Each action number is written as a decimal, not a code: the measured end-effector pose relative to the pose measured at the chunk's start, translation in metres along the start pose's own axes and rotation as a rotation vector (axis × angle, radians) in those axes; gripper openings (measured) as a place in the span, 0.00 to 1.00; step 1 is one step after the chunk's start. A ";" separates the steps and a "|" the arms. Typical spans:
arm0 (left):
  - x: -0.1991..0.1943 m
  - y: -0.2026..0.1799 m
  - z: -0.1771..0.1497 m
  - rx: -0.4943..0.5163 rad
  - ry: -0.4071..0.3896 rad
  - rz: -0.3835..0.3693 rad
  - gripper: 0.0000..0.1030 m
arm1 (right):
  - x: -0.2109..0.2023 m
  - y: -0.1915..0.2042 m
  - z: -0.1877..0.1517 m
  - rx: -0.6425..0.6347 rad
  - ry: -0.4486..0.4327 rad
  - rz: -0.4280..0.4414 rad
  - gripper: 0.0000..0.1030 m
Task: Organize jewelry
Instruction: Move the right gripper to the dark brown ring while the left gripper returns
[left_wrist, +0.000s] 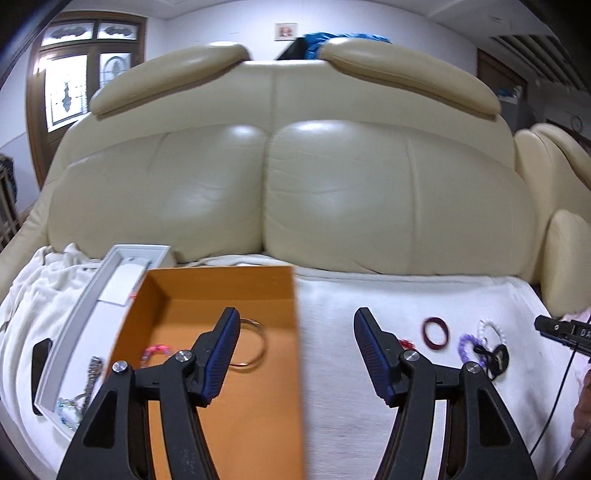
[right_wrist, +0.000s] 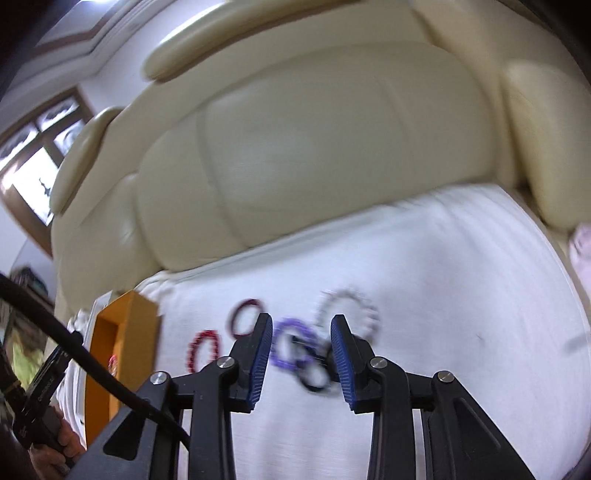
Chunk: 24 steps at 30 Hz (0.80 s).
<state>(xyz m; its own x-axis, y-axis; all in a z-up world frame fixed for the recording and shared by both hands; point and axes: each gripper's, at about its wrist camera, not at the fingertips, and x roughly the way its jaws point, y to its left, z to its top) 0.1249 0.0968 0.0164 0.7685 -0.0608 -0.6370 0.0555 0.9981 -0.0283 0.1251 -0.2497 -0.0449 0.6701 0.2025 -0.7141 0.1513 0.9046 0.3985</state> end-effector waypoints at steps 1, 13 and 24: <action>0.001 -0.007 -0.002 0.009 0.004 -0.004 0.63 | 0.001 -0.011 -0.003 0.027 0.002 0.004 0.36; 0.032 -0.067 -0.025 0.110 0.101 -0.043 0.63 | 0.042 -0.047 -0.019 0.092 0.112 0.064 0.36; 0.040 -0.094 -0.041 0.167 0.133 -0.041 0.63 | 0.040 -0.060 -0.023 0.082 0.119 0.040 0.36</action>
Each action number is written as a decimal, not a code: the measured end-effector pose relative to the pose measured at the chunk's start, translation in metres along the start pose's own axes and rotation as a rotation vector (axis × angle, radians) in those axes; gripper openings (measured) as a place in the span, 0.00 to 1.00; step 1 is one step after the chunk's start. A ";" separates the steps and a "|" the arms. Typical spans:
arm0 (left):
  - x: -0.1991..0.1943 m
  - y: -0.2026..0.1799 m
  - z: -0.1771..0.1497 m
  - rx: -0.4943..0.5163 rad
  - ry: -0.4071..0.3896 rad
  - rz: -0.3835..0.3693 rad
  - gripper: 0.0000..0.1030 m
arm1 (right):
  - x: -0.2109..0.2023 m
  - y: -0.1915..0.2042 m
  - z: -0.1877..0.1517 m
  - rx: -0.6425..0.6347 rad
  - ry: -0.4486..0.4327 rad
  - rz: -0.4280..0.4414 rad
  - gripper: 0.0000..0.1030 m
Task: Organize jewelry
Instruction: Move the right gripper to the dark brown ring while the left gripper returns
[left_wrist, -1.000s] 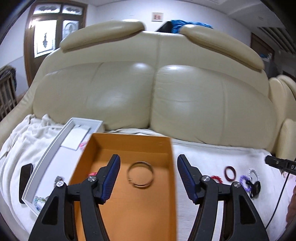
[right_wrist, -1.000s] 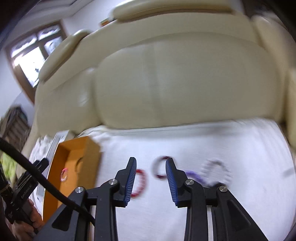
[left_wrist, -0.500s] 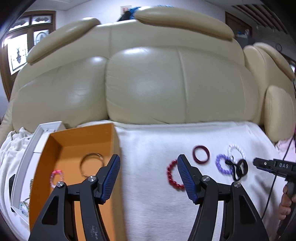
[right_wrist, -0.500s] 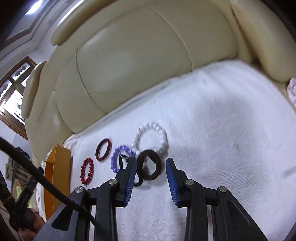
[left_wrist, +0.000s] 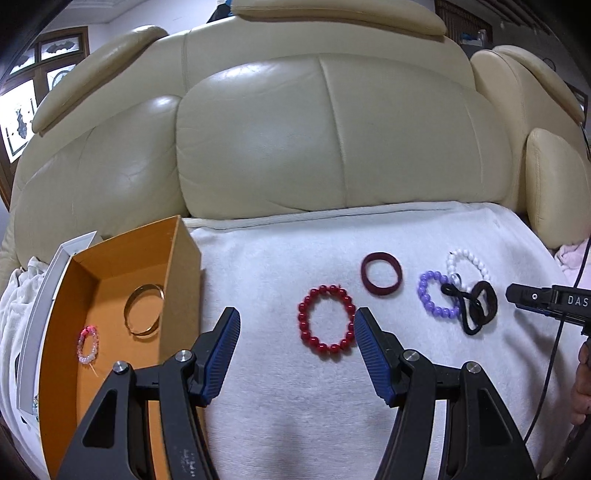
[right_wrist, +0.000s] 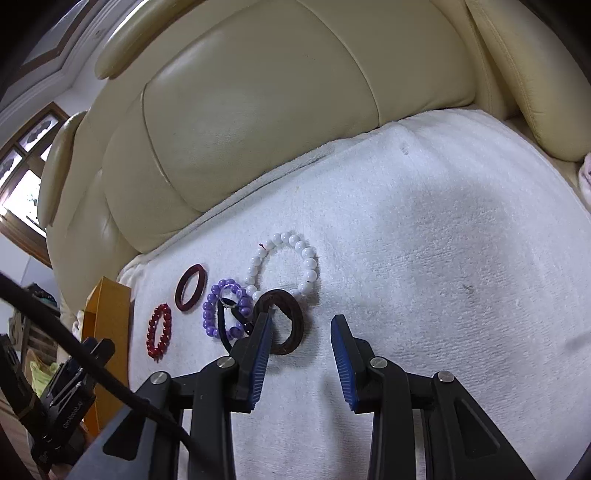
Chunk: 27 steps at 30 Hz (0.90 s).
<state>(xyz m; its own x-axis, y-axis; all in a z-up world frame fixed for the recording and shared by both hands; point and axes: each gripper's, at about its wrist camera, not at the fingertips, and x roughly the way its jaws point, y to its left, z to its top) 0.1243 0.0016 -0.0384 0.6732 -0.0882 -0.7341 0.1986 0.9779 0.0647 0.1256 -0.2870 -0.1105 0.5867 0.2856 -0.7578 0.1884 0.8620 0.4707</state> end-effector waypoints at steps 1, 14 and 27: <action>0.000 -0.002 0.000 0.004 -0.003 -0.001 0.63 | 0.000 0.000 0.000 -0.002 0.001 -0.003 0.36; 0.001 -0.006 0.000 0.037 -0.017 0.004 0.63 | 0.003 -0.005 -0.001 0.016 0.005 -0.010 0.36; 0.016 -0.002 -0.001 0.041 0.021 0.015 0.63 | 0.015 -0.007 -0.001 0.012 0.020 -0.017 0.36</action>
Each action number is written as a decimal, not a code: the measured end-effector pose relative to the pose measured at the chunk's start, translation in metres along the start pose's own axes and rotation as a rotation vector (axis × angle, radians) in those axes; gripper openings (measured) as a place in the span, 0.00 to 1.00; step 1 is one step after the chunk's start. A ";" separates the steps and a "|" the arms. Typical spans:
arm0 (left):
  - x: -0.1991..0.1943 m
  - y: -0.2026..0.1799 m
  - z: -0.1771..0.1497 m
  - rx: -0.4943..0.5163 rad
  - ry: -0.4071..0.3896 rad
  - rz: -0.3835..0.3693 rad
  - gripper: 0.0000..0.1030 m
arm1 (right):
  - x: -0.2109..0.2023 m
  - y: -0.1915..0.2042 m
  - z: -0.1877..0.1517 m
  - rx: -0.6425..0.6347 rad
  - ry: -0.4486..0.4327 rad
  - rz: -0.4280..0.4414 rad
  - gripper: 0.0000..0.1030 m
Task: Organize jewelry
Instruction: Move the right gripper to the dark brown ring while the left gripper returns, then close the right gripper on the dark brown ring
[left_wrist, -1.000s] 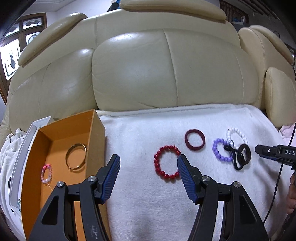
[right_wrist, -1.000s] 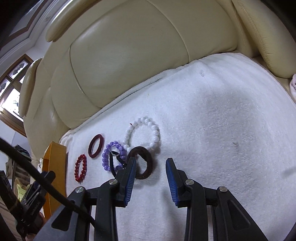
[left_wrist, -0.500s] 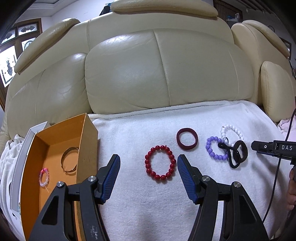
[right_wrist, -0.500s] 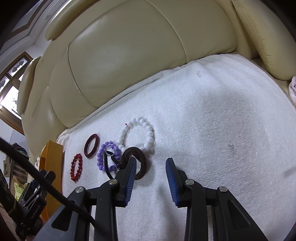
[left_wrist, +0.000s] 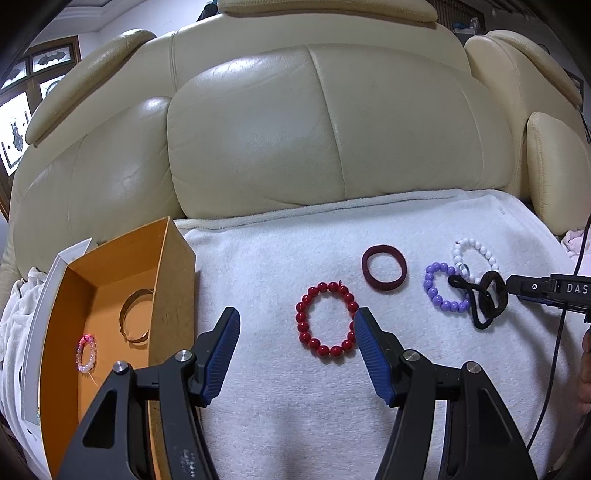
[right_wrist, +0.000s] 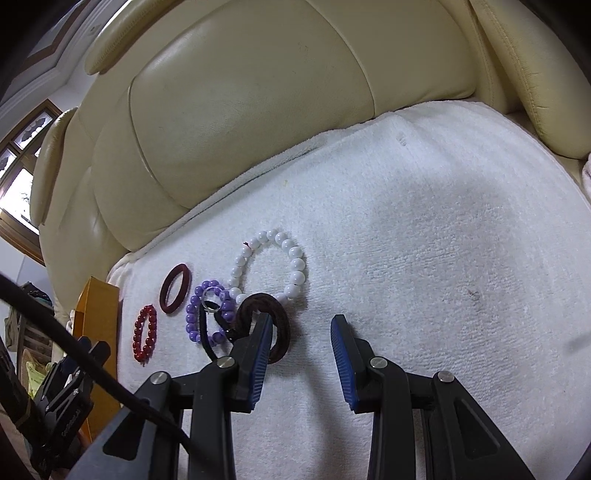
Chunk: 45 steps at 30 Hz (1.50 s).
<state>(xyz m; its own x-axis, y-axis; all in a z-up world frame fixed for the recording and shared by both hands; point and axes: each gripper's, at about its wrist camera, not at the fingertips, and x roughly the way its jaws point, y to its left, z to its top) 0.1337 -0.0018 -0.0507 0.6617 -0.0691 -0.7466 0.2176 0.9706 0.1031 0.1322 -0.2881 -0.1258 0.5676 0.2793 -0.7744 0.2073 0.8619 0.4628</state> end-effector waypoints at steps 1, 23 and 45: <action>0.002 0.000 0.000 0.000 0.007 -0.001 0.63 | 0.000 0.000 0.000 -0.001 -0.001 0.001 0.36; 0.030 0.004 0.000 -0.044 0.092 -0.084 0.63 | 0.016 0.014 -0.006 -0.073 0.024 0.008 0.17; 0.021 -0.023 0.006 -0.035 0.068 -0.184 0.62 | -0.005 0.000 0.001 -0.029 -0.050 -0.029 0.09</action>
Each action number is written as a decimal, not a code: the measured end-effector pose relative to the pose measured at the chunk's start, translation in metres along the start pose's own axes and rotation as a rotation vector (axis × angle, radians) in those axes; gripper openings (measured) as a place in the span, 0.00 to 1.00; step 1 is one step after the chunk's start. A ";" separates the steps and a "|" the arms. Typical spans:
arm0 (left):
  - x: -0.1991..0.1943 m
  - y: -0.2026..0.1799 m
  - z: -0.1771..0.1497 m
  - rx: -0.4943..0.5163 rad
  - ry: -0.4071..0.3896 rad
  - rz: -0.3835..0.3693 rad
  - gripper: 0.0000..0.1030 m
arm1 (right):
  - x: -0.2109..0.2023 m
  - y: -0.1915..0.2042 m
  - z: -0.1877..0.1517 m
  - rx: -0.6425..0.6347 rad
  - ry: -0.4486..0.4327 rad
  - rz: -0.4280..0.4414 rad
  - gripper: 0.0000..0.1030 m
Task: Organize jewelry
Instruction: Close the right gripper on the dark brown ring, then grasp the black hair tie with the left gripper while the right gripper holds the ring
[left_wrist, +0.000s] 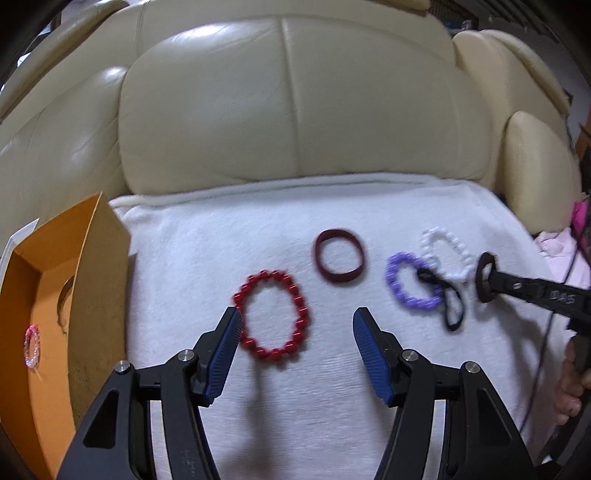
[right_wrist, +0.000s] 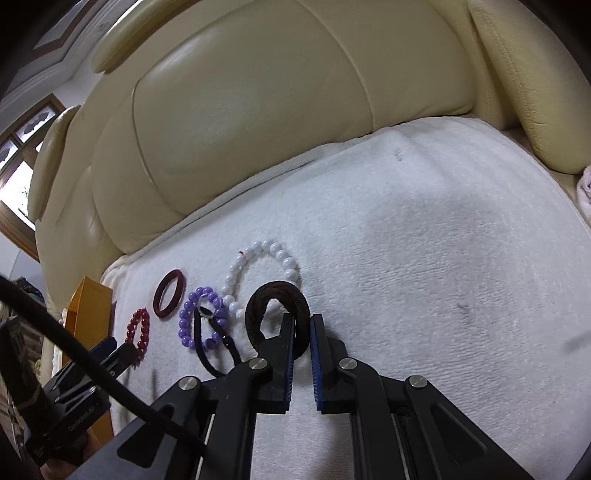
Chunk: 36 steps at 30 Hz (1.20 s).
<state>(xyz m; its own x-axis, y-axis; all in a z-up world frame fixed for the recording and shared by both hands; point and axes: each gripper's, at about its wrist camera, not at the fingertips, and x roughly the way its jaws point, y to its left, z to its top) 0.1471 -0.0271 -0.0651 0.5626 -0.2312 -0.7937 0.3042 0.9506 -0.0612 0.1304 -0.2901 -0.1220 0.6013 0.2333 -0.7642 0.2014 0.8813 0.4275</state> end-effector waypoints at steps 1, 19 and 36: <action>-0.003 -0.004 0.001 0.000 -0.007 -0.014 0.62 | -0.001 -0.001 0.000 0.002 -0.001 0.000 0.09; 0.028 -0.085 -0.004 -0.002 0.084 -0.190 0.45 | -0.022 -0.034 0.004 0.016 -0.023 -0.037 0.09; 0.047 -0.094 0.000 -0.062 0.046 -0.154 0.06 | -0.037 -0.049 0.004 0.005 -0.039 -0.039 0.09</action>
<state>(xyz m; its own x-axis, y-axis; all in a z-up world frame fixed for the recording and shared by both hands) 0.1451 -0.1278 -0.0967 0.4771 -0.3668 -0.7986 0.3356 0.9159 -0.2202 0.1016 -0.3434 -0.1125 0.6227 0.1823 -0.7609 0.2290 0.8874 0.4000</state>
